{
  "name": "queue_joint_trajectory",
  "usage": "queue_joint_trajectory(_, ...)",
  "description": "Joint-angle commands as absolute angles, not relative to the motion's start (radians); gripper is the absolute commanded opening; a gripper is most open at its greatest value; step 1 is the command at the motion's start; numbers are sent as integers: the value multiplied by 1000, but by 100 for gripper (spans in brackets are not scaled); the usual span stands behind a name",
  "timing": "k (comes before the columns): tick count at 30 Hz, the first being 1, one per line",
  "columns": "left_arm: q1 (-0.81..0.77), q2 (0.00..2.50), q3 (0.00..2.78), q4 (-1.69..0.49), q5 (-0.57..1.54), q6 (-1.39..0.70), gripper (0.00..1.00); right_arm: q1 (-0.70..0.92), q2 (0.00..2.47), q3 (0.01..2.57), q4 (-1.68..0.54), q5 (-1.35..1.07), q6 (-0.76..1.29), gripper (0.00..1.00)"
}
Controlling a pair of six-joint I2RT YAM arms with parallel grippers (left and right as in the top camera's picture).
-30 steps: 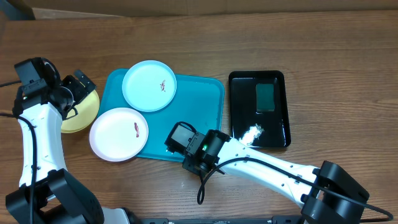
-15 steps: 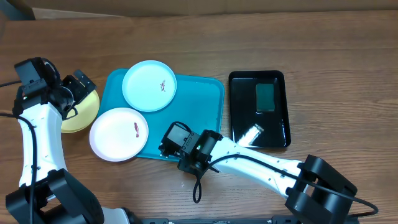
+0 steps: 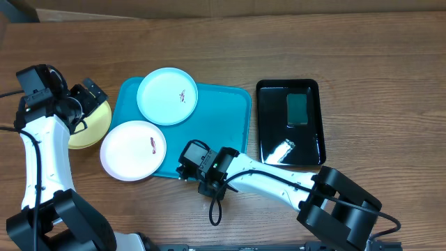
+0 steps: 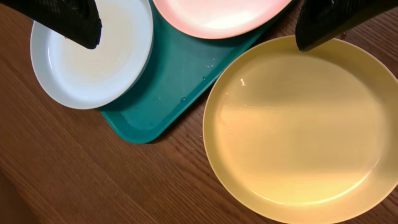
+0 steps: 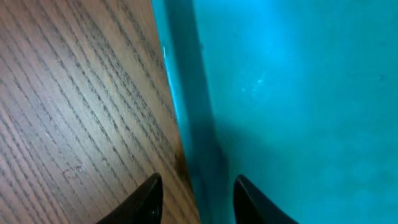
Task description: Clean dirty plates on tray and stack at the side
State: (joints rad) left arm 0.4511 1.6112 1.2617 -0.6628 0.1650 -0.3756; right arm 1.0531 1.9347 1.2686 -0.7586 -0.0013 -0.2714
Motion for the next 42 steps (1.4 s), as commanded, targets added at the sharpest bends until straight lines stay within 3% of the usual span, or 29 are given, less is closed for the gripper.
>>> queue_joint_trajectory(1, 445, 1616, 1265, -662, 176, -389, 100, 1060, 1941, 1269, -752, -14, -277, 35)
queue_joint_trajectory(7, 445, 1616, 1265, -662, 176, -389, 100, 1060, 1942, 1269, -758, -13, -277, 21)
queue_joint_trajectory(23, 445, 1616, 1265, -662, 176, -389, 100, 1058, 1961, 1262, -774, -12, -278, 23)
queue_joint_trajectory(32, 445, 1616, 1265, -662, 176, -389, 100, 1058, 1972, 1263, -772, -1, -278, 4)
queue_joint_trajectory(42, 445, 1616, 1265, -662, 176, -389, 100, 1056, 1972, 1263, -831, 113, -278, 4)
